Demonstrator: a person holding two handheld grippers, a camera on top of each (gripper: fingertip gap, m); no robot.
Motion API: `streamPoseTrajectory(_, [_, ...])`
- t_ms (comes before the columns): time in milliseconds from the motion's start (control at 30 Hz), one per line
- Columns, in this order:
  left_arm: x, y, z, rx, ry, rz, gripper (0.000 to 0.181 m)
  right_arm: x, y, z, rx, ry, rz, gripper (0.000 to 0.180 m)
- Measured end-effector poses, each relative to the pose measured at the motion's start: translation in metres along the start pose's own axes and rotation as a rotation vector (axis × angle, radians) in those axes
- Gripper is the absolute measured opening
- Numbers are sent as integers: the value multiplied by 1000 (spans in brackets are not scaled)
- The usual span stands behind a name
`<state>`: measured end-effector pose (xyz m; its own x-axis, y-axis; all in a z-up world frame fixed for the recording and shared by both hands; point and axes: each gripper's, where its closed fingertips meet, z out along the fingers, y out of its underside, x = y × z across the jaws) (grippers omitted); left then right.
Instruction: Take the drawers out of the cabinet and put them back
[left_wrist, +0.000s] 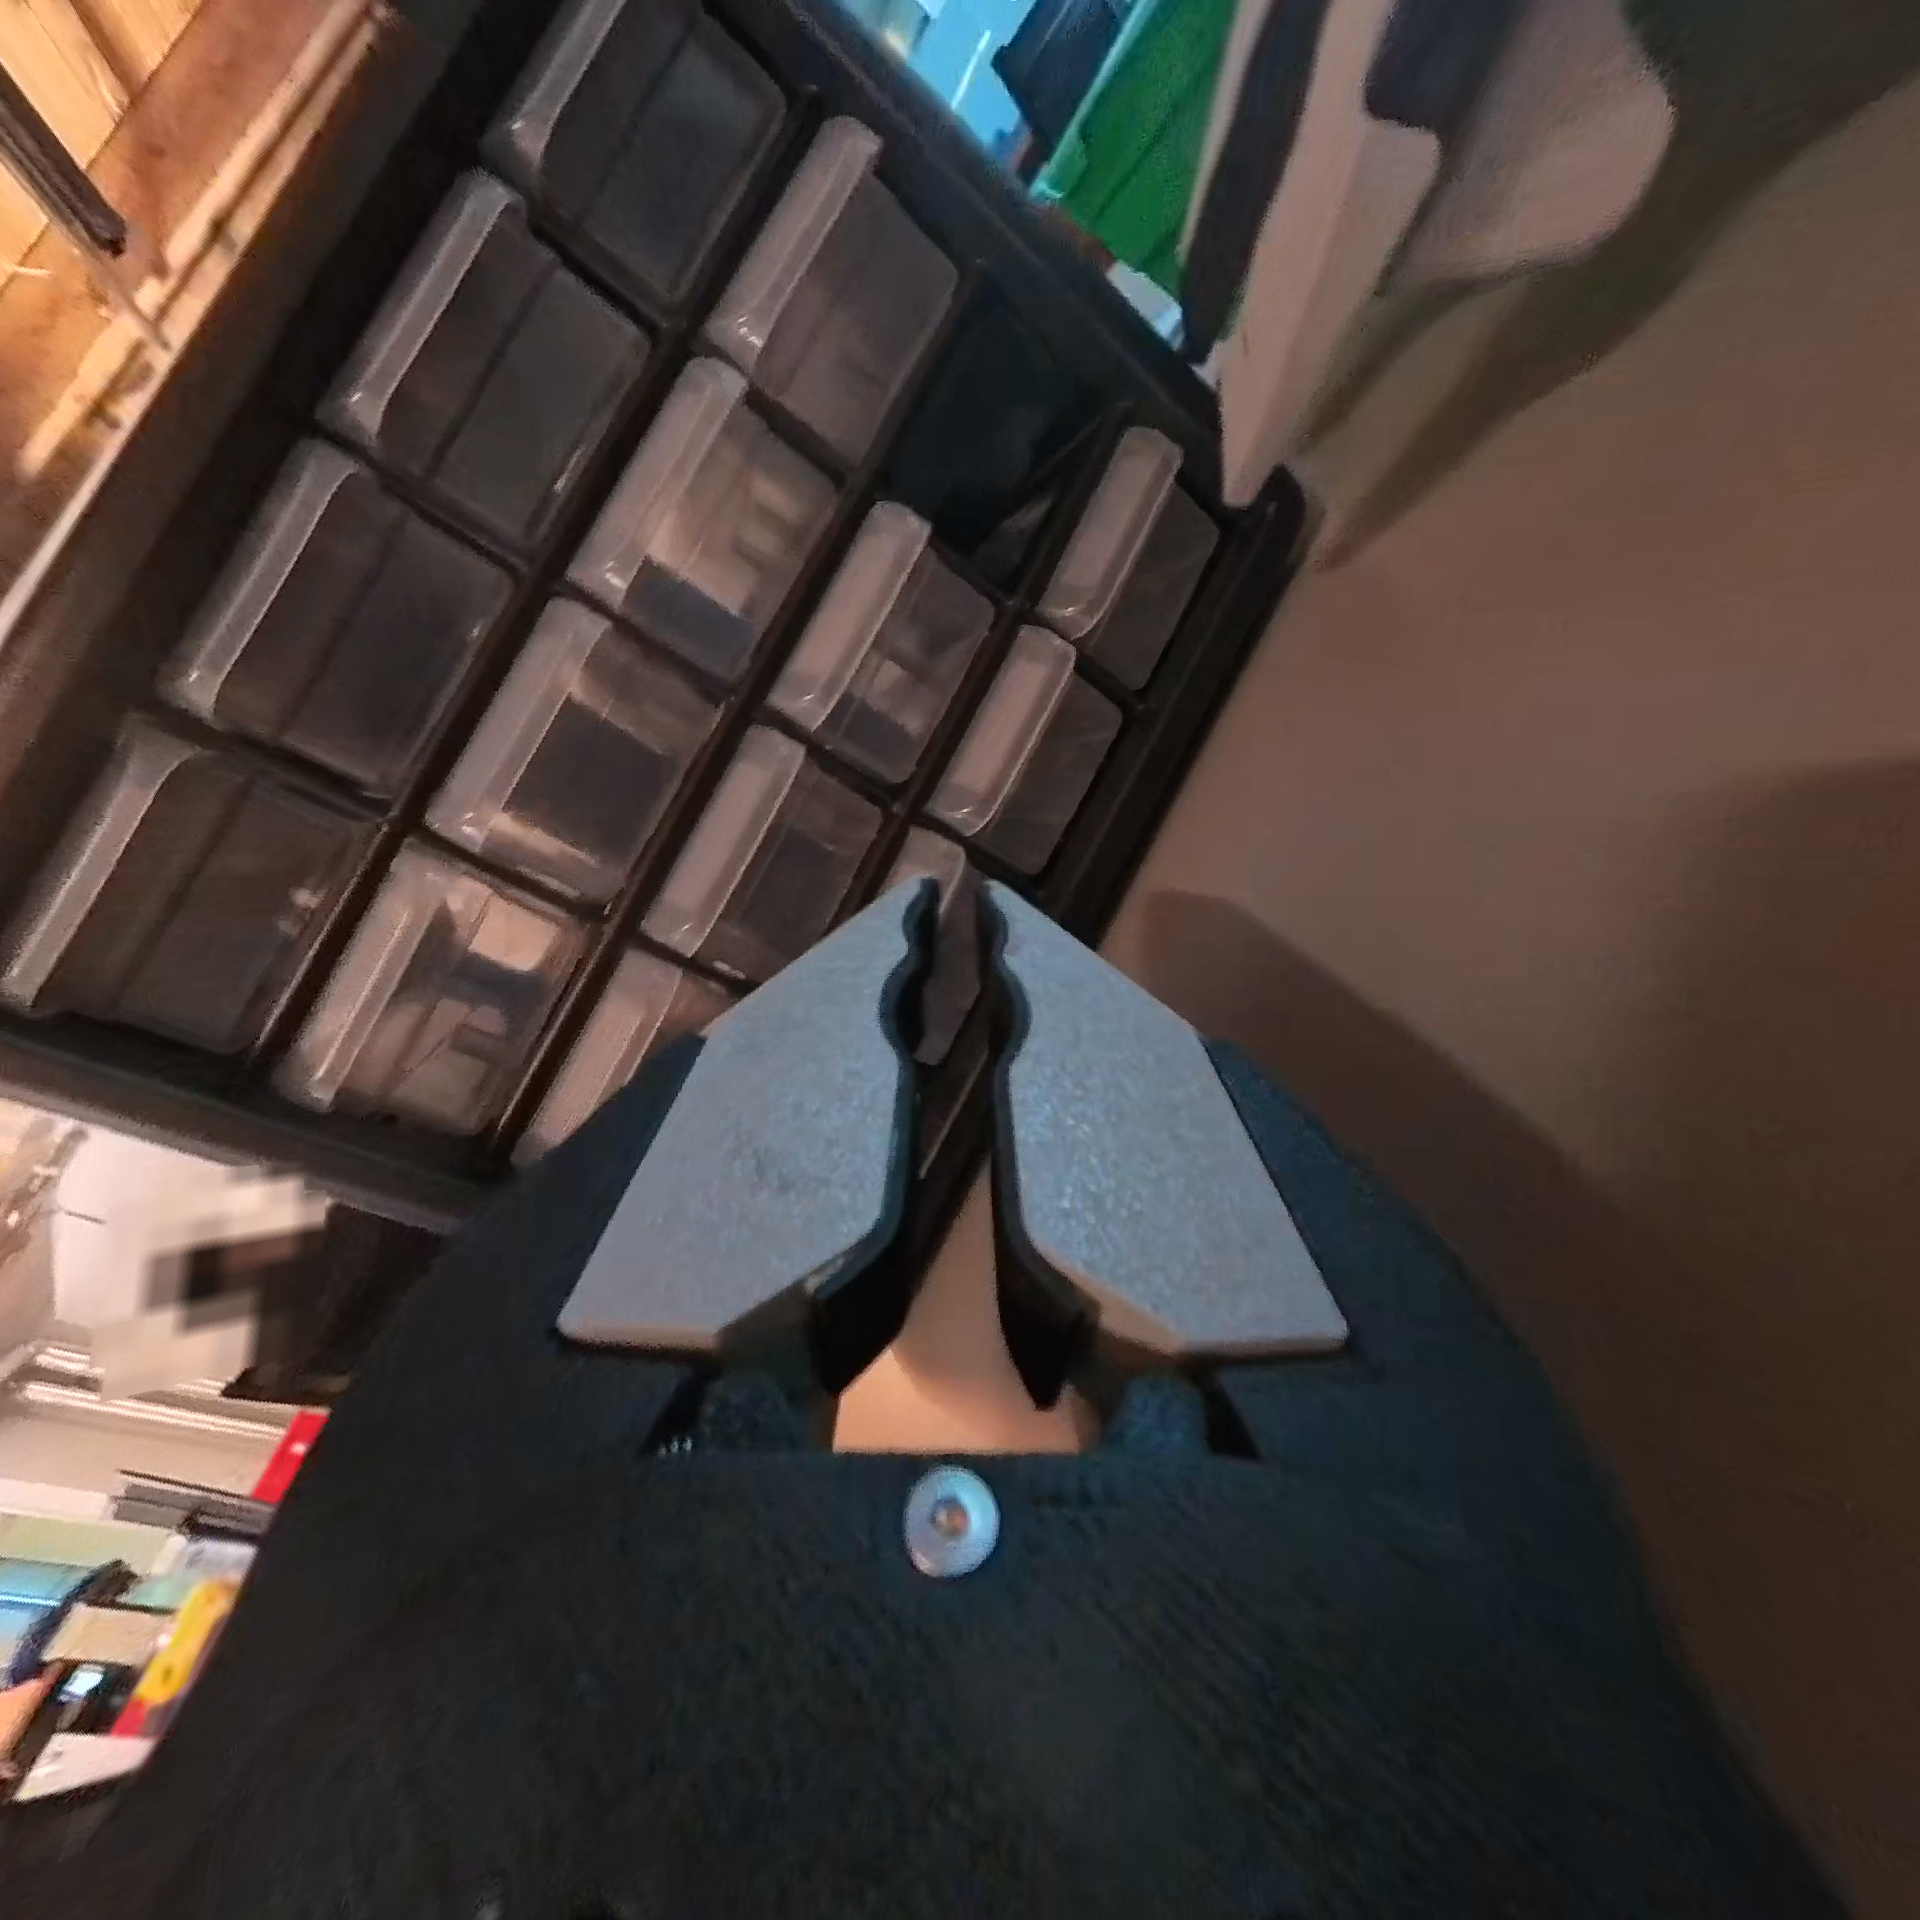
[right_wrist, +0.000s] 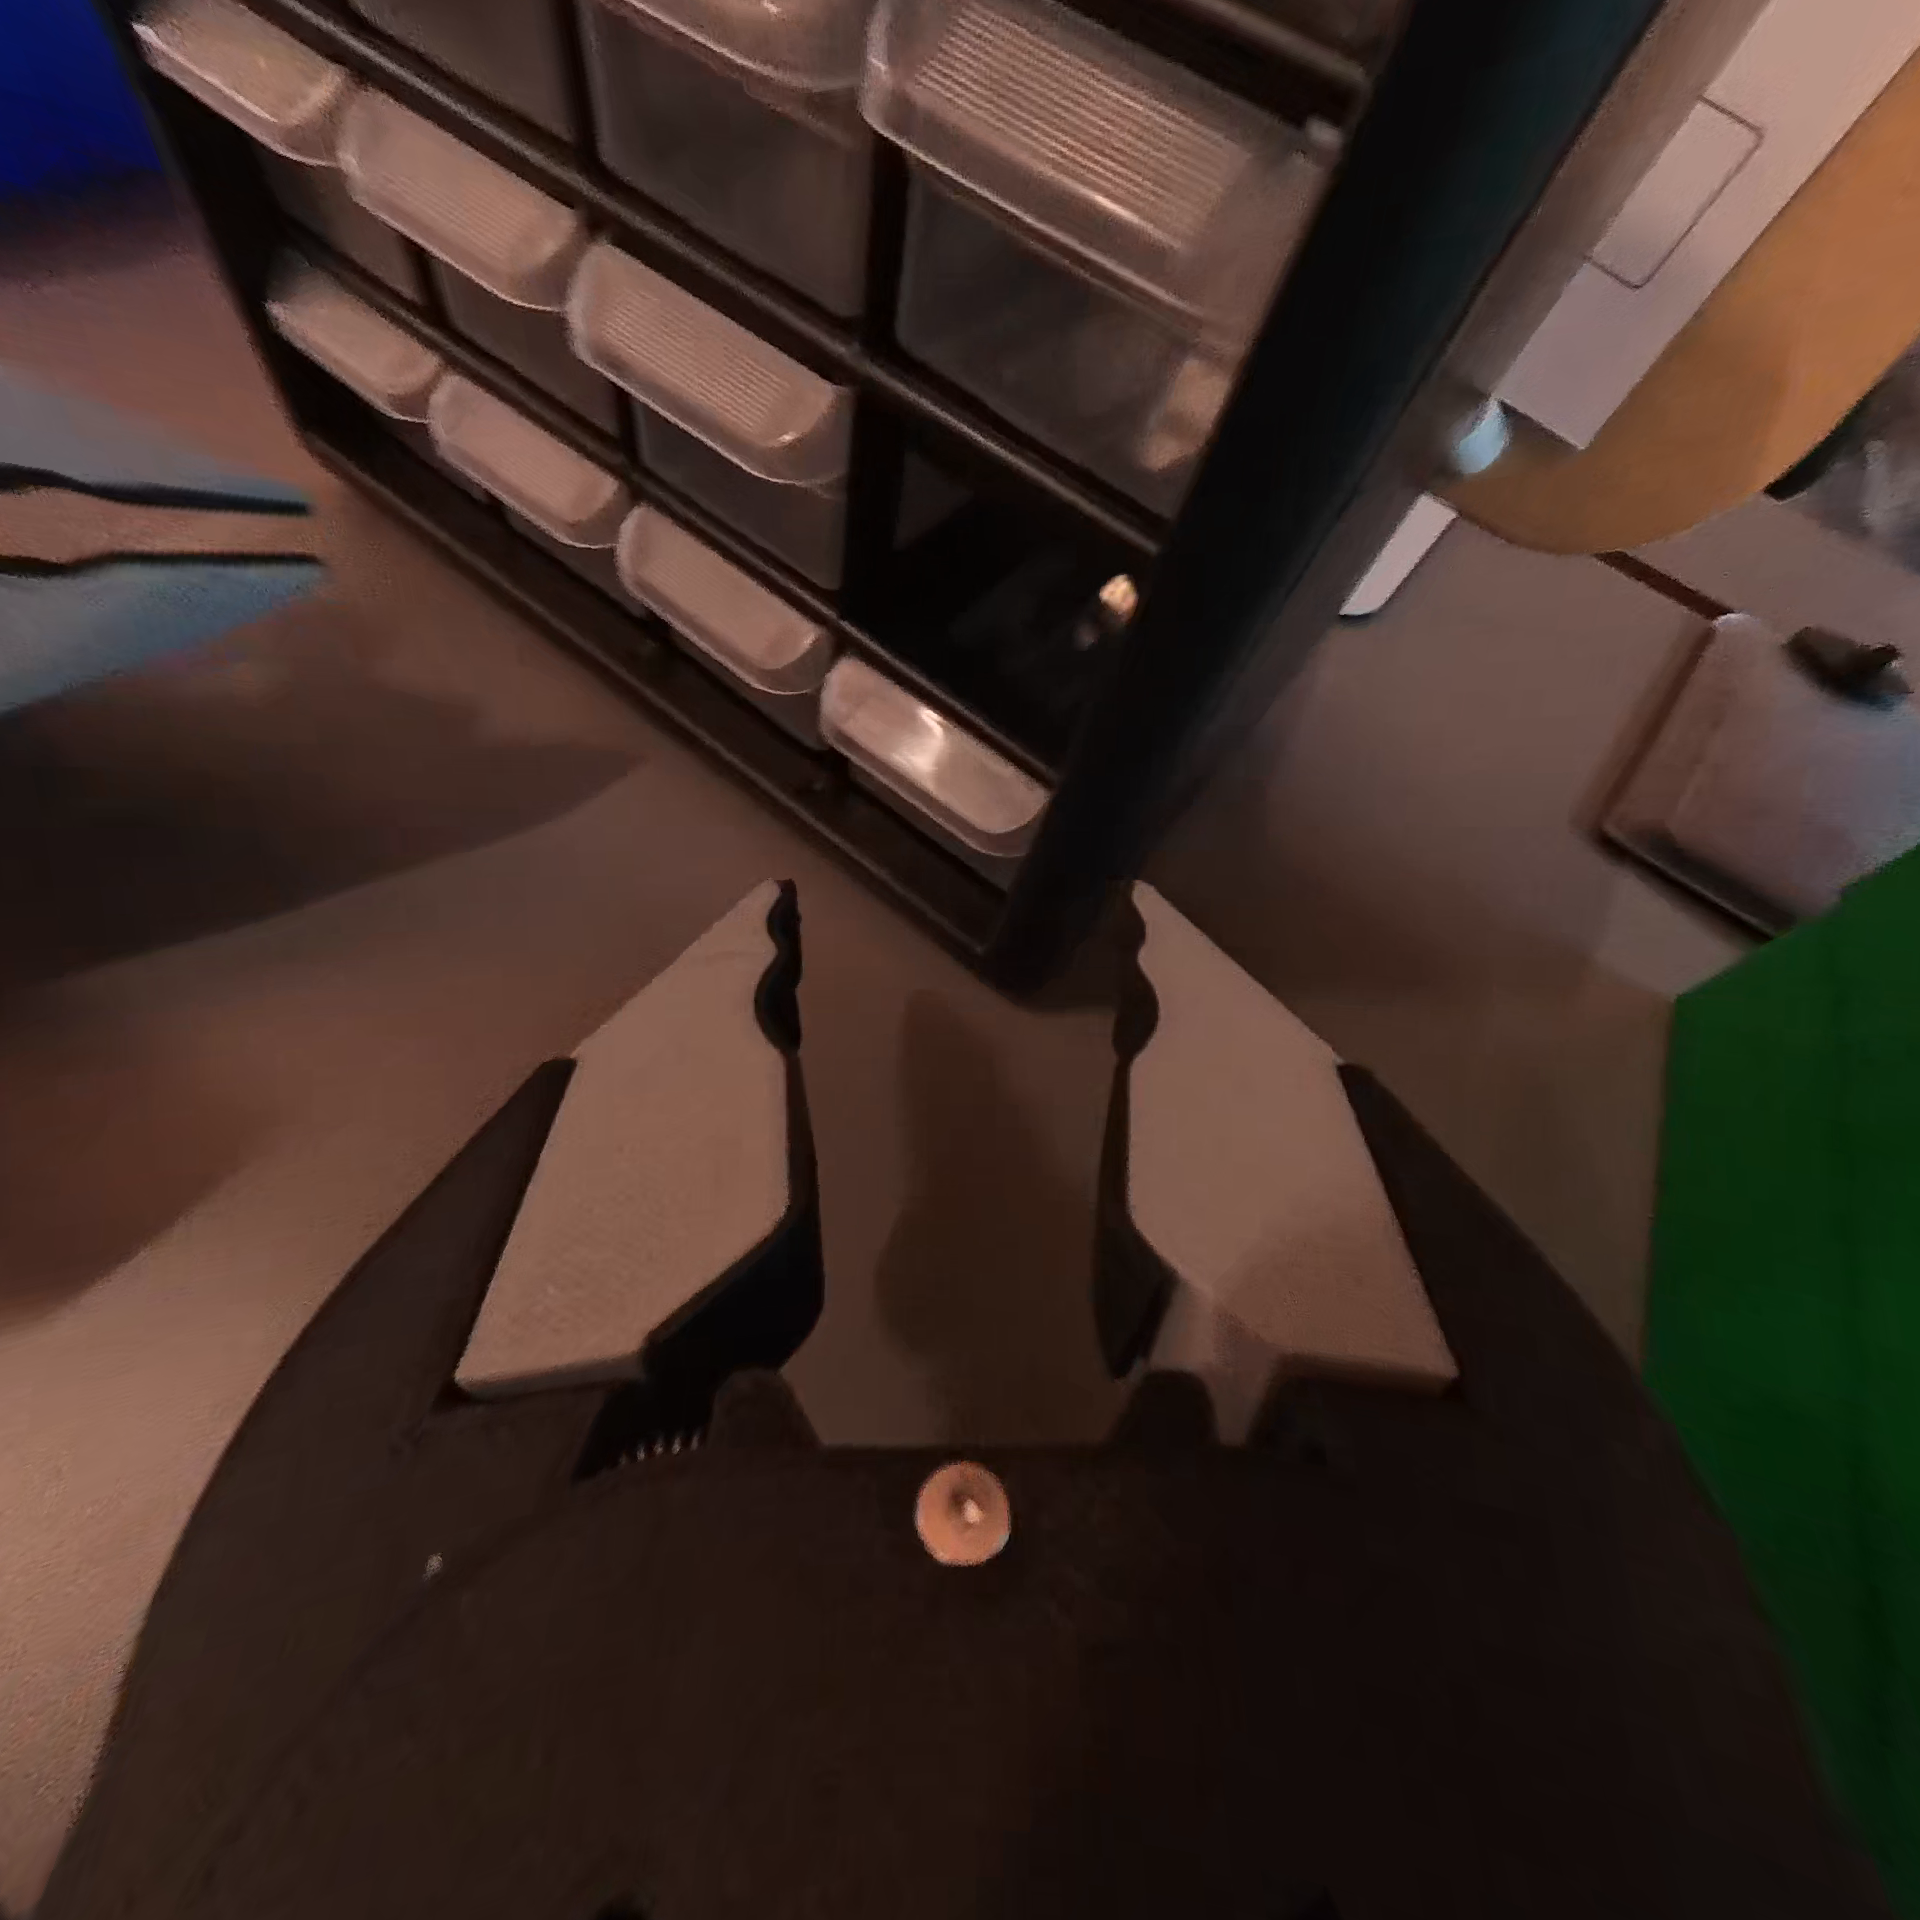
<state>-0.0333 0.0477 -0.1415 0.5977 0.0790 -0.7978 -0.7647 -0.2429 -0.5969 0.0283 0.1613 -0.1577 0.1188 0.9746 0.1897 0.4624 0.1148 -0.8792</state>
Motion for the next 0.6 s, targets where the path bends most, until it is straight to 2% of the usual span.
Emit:
streamPoseTrajectory(300, [-10,3,0,-9,-24,-76,5,11,2,2,19,5,67,65])
streamPoseTrajectory(600, [-20,-2,-17,35,-48,-177,22,27,18,3,-77,112,101,73])
